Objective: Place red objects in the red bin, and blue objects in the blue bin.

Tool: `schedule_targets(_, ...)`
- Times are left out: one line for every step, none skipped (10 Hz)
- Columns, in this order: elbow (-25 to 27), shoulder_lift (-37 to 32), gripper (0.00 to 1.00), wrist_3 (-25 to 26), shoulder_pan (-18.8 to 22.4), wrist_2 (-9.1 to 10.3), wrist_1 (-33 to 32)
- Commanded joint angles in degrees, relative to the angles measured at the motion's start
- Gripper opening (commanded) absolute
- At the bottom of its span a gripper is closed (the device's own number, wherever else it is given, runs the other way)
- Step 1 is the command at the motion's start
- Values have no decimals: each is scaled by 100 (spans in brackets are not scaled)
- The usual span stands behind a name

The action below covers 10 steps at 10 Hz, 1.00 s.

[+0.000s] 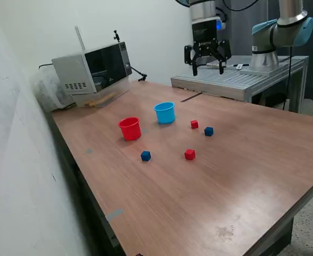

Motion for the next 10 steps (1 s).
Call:
schedule_targets(-11,547,100,-64,-49,7,-350)
schedule_targets(15,671,100,-73,-58,7,-515)
schedule_targets(15,742,100,-99,-136,7,-595)
schedule_targets(58,795,100,-99,-129,7,-683)
schedule_targets(111,926,100,-99,-120,-2,-797)
schedule_targets(120,1031,100,-99,-120,-2,-824)
schedule_targets(173,1111,100,-99,-120,-2,-903)
schedule_targets(251,1164,100,-99,-128,-2,-982)
schedule_targets(296,1278,100,-99,-128,-2,-1079)
schedule_targets(296,1392,100,-99,-128,-10,-1123)
